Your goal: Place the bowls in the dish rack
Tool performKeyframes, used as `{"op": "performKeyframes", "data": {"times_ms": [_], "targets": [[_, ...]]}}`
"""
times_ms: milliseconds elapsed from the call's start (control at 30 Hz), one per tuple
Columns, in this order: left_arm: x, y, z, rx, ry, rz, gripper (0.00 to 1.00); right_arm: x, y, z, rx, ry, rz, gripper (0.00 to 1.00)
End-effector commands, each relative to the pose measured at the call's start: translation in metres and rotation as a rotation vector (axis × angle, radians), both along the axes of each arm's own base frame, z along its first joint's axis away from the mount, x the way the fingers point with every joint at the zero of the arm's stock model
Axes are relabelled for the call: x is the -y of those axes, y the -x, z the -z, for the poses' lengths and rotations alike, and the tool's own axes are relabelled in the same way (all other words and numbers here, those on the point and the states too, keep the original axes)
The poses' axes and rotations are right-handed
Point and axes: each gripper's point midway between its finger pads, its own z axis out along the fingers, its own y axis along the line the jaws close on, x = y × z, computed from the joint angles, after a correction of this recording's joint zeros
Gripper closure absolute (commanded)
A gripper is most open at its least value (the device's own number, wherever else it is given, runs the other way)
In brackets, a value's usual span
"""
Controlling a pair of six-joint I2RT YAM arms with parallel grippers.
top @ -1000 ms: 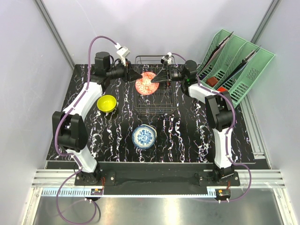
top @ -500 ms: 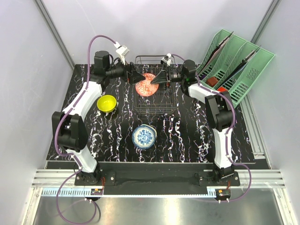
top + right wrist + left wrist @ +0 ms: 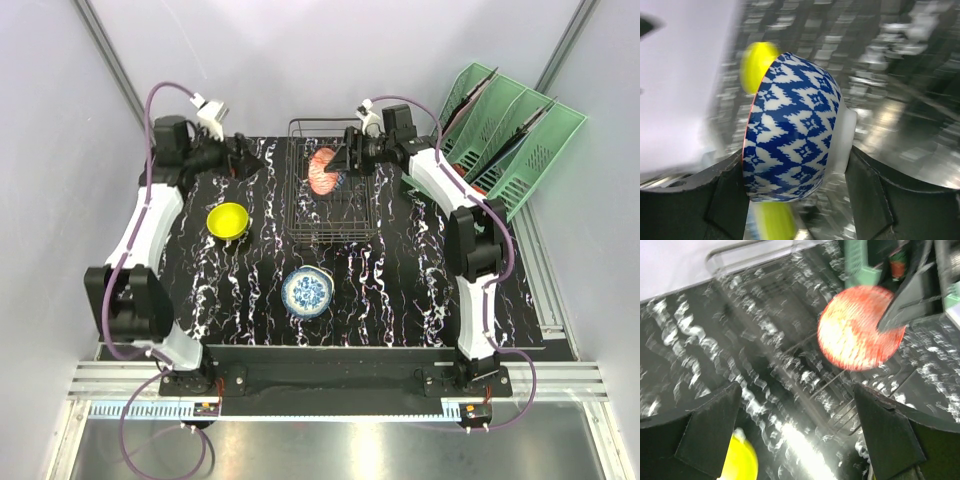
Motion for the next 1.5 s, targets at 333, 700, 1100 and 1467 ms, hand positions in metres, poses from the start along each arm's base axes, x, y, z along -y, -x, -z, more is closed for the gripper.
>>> {"op": "performKeyframes", "data": {"times_ms": [333, 700, 1100, 1467], "targets": [[-0.071, 0.054, 0.046, -0.040, -0.212, -0.164, 0.01, 0.079, -0.017, -0.053, 0.511, 0.673, 0.254, 1.00], [-0.088, 0.072, 0.066, -0.063, -0.273, -0.221, 0.01, 0.031, -0.023, -0.064, 0.729, 0.928, 0.276, 1.00], [-0.104, 0.091, 0.083, -0.079, -0.300, -0.256, 0.01, -0.001, -0.028, -0.028, 0.740, 1.033, 0.303, 1.00], [-0.106, 0.098, 0.100, -0.095, -0.313, -0.248, 0.01, -0.026, -0.022, -0.019, 0.779, 1.061, 0.285, 1.00]]}}
